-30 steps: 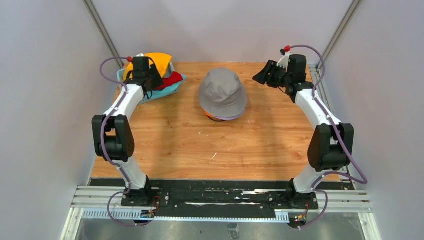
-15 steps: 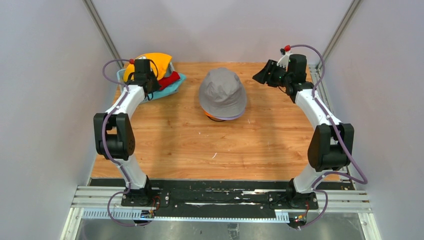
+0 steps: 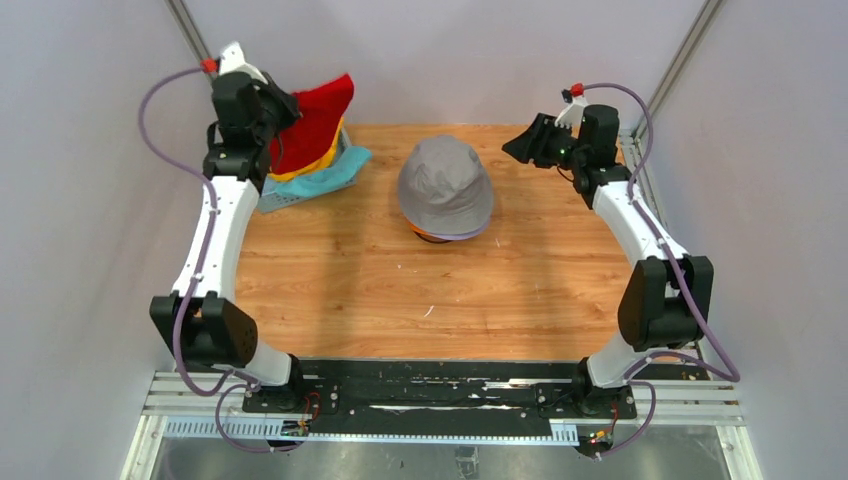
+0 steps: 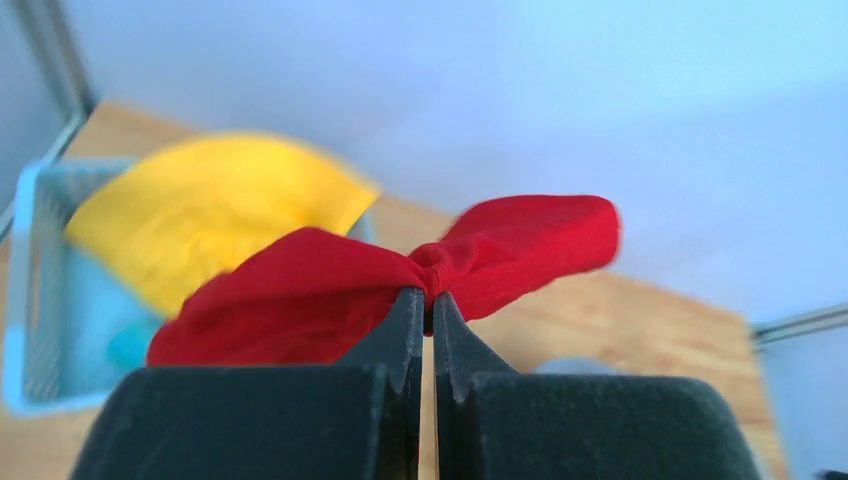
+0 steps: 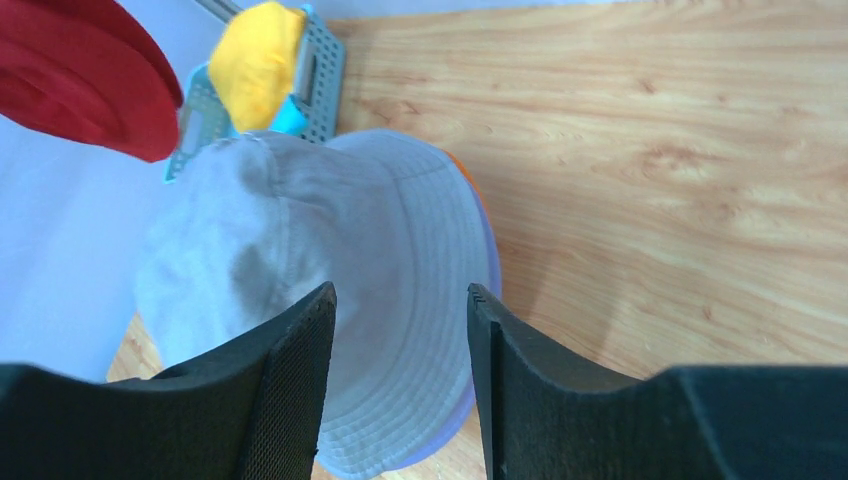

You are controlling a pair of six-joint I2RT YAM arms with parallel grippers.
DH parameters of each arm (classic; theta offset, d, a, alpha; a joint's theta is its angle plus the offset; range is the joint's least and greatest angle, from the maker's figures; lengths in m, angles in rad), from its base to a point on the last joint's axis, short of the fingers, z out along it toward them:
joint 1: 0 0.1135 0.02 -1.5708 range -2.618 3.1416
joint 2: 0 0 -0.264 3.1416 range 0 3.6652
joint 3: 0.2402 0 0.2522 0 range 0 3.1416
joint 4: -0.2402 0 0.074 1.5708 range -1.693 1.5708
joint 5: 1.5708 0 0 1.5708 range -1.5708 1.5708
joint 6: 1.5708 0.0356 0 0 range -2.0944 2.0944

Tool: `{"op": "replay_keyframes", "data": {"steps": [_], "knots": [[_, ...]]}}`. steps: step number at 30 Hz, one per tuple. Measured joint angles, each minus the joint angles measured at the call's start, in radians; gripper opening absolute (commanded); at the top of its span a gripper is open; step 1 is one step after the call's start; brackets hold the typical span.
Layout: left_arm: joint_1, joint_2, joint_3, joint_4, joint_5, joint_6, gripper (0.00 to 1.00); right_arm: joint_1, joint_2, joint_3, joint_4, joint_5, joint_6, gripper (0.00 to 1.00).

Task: Stack the hats

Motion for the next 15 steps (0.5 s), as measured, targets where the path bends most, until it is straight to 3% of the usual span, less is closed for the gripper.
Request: {"op": "replay_keyframes", "data": {"steps": [7, 15], "knots": [[0.000, -0.076, 0.180, 0.080, 0.172, -0.102, 0.00, 0.005, -0.056, -0.013, 0.177, -0.121, 0.006, 0.49], [-0.009, -0.085, 0.148, 0.130, 0.357, -0.266, 0.00, 0.078, -0.013, 0.016, 0.481, -0.341, 0.142, 0.48]]}}
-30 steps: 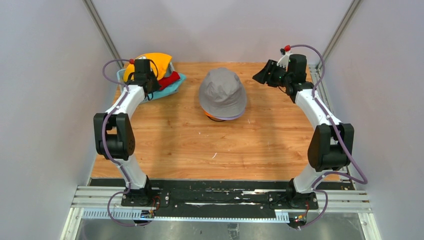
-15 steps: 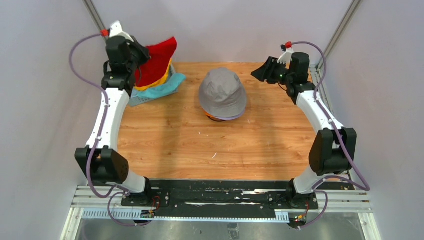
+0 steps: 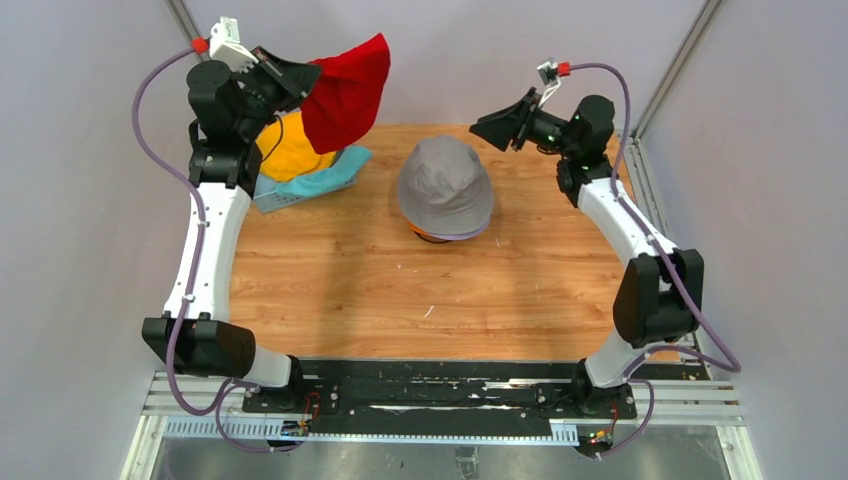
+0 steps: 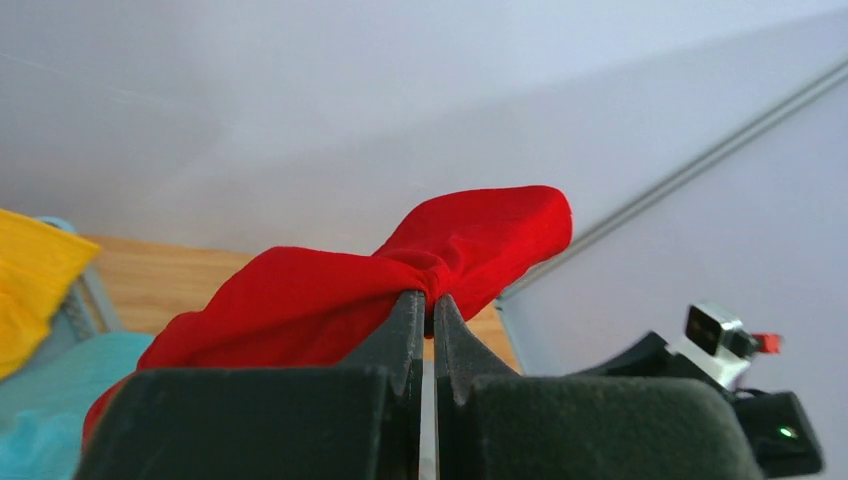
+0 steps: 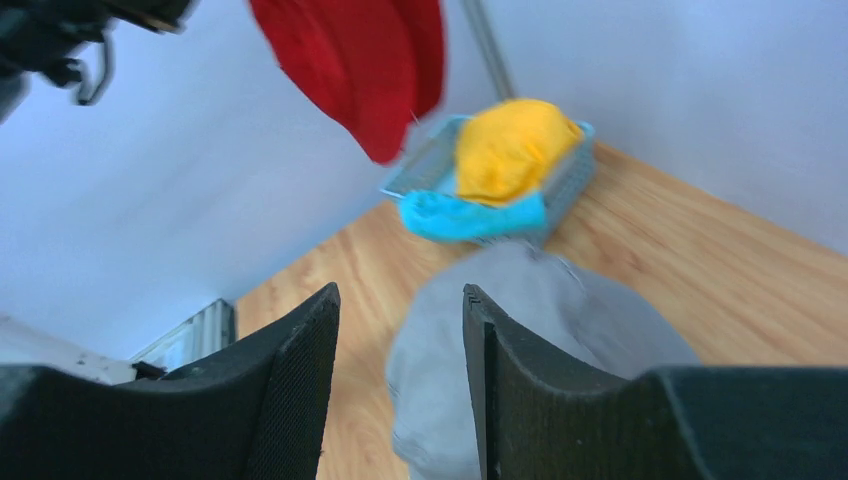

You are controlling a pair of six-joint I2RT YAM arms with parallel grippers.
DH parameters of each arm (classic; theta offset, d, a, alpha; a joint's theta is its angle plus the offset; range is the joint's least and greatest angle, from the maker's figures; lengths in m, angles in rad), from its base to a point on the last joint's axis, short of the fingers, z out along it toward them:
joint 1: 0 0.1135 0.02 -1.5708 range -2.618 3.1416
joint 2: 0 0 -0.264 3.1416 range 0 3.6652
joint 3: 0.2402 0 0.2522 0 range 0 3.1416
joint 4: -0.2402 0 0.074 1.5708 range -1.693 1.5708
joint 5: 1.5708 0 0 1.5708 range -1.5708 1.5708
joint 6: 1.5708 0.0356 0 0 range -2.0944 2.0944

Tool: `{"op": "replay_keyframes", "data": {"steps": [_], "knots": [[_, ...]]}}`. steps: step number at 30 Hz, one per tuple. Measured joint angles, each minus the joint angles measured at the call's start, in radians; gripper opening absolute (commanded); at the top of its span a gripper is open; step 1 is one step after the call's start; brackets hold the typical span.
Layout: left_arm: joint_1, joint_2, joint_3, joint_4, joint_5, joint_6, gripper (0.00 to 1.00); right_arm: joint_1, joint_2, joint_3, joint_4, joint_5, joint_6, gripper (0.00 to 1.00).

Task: Stack the hats

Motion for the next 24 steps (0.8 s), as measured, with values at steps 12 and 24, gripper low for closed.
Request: {"op": "replay_keyframes", "data": {"steps": [12, 24], "knots": [[-0.091, -0.003, -0.007, 0.070, 0.158, -0.140, 0.00, 0.105, 0.423, 0.331, 0.752, -0.189, 0.580, 0.50], [-0.150, -0.044, -0.034, 0.082, 0.182, -0.169, 0.00, 0.143, 0.549, 0.461, 0.925, -0.198, 0.780, 0.48]]}}
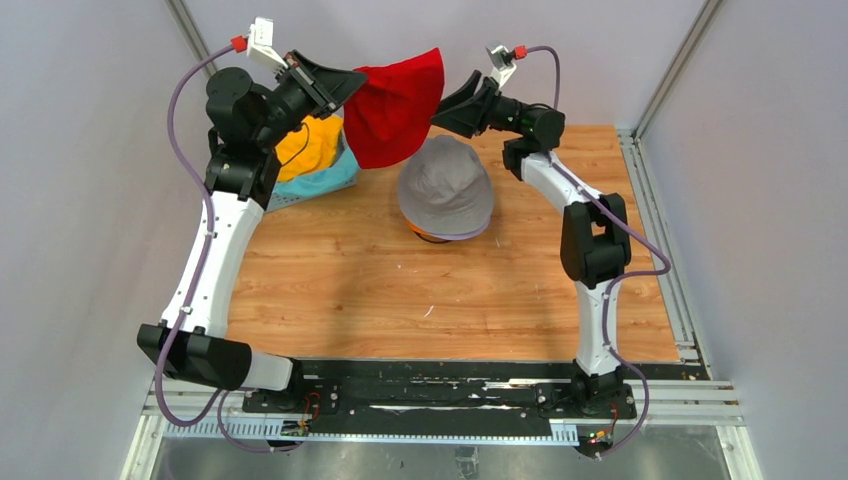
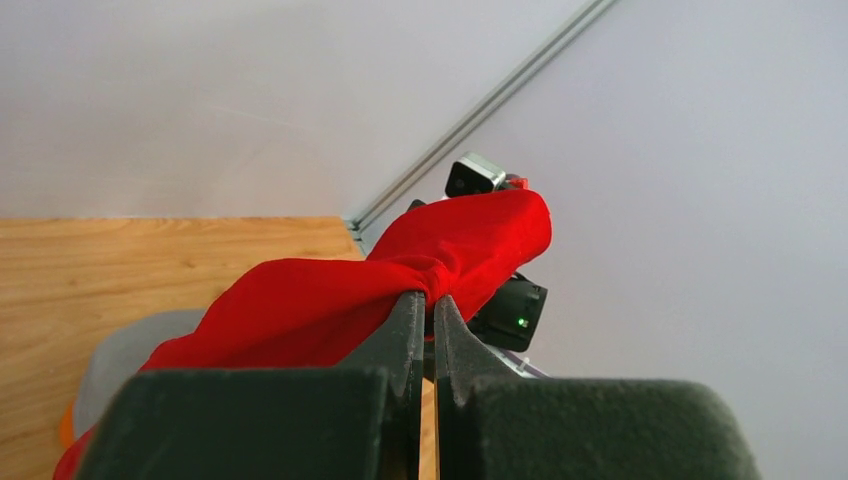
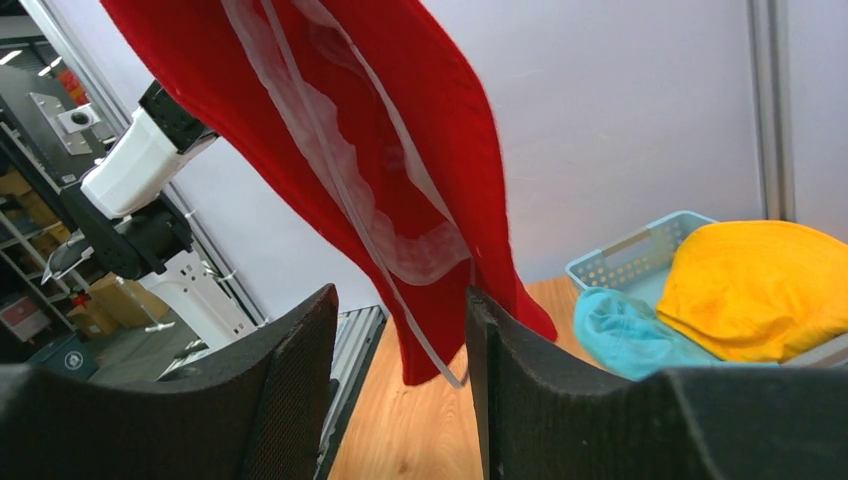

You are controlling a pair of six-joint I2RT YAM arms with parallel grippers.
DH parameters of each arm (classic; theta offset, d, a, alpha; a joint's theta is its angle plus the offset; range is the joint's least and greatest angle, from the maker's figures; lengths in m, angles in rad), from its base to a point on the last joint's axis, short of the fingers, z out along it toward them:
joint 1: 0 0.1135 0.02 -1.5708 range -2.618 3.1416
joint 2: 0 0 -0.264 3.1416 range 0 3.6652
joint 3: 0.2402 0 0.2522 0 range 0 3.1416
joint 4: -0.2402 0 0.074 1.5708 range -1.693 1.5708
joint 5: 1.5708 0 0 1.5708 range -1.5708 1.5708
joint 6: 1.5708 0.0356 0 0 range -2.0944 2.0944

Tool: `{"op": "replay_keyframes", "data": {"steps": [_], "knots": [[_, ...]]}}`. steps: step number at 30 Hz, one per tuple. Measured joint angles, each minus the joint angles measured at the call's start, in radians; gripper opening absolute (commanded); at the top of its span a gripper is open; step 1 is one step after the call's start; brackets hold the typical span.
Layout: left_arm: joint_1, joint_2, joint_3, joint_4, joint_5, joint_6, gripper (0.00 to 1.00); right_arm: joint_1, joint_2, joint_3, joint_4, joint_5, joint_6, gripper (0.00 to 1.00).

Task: Stack the hats

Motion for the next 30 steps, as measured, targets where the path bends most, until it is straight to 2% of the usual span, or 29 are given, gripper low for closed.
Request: {"op": "replay_keyframes", "data": {"steps": [7, 11, 16, 19, 26, 30], "knots": [[-0.007, 0.000, -0.021, 0.004, -0.002, -0.002, 0.00, 0.029, 0.000, 0.009, 0.010, -0.008, 0.008, 0.30], [-0.007, 0.003, -0.024, 0.004, -0.008, -0.003, 0.00, 0.042, 0.000, 0.009, 0.013, -0.008, 0.010, 0.01], [-0.007, 0.015, -0.021, -0.001, -0.036, 0.007, 0.00, 0.047, 0.000, 0.009, 0.006, -0.007, 0.014, 0.01], [-0.007, 0.043, 0.005, -0.042, -0.099, 0.042, 0.00, 0.047, 0.000, 0.009, -0.038, 0.002, 0.014, 0.01], [-0.007, 0.152, 0.122, -0.193, -0.282, 0.147, 0.00, 0.051, 0.002, 0.072, -0.294, 0.032, 0.008, 0.01], [-0.007, 0.215, 0.163, -0.237, -0.335, 0.182, 0.00, 0.061, 0.002, 0.119, -0.459, 0.048, -0.017, 0.01]]}}
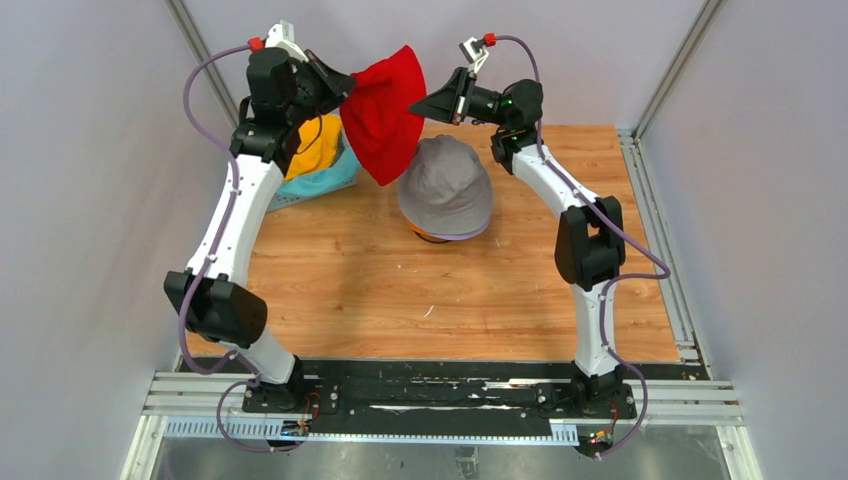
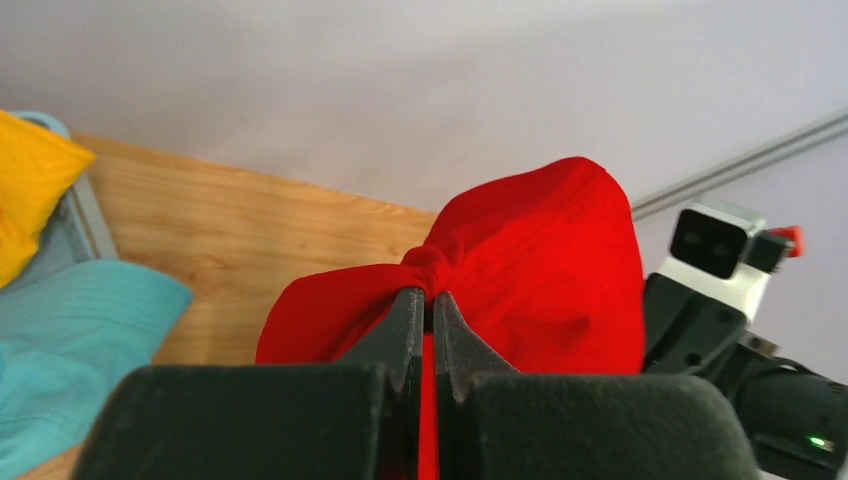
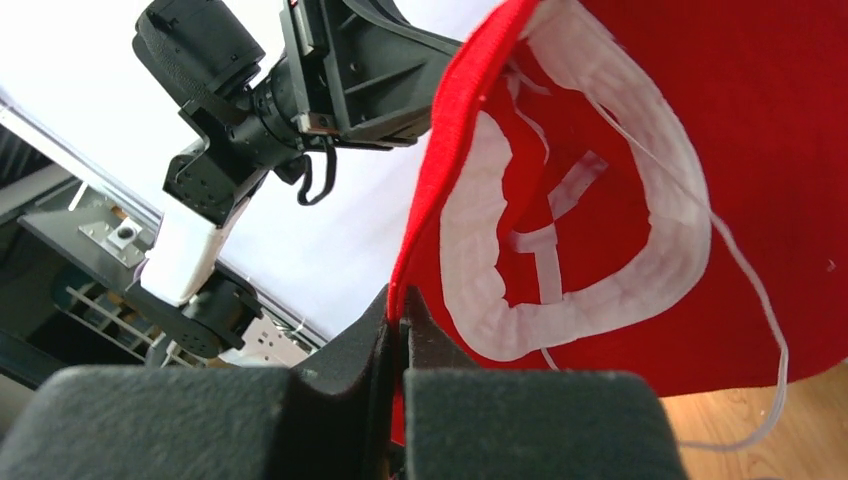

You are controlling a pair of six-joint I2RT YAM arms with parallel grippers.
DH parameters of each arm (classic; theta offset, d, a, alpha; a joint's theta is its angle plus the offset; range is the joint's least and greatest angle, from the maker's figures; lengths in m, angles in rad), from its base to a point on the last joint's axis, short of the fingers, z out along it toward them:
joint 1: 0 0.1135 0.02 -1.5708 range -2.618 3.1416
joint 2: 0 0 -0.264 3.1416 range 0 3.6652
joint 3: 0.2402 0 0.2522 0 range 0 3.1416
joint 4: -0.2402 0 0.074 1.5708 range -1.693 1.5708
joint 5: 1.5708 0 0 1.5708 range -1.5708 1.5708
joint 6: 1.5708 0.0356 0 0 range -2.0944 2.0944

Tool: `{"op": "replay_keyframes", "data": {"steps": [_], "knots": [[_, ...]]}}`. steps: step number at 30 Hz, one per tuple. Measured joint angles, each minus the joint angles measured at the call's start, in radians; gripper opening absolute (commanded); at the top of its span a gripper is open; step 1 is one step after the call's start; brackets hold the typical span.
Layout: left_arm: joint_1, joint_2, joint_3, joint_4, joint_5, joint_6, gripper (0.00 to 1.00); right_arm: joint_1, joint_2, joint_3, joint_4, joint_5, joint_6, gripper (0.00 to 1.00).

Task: Stack the hats

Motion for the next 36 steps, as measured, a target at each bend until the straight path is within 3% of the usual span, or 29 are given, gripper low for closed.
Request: {"op": "replay_keyframes", "data": {"steps": [6, 18, 36], "knots": [[0.000, 0.103, 0.024, -0.048, -0.016, 0.019, 0.00, 0.006, 0.000, 0.011, -0.192, 0.021, -0.047, 0.01], [0.000, 0.135, 0.020, -0.075, -0.026, 0.043, 0.00, 0.007, -0.001, -0.013, -0.328, 0.029, -0.126, 0.00], [-0.031, 0.176, 0.079, -0.150, 0.024, 0.053, 0.00, -0.020, -0.203, -0.271, -0.456, 0.082, -0.246, 0.01]]}}
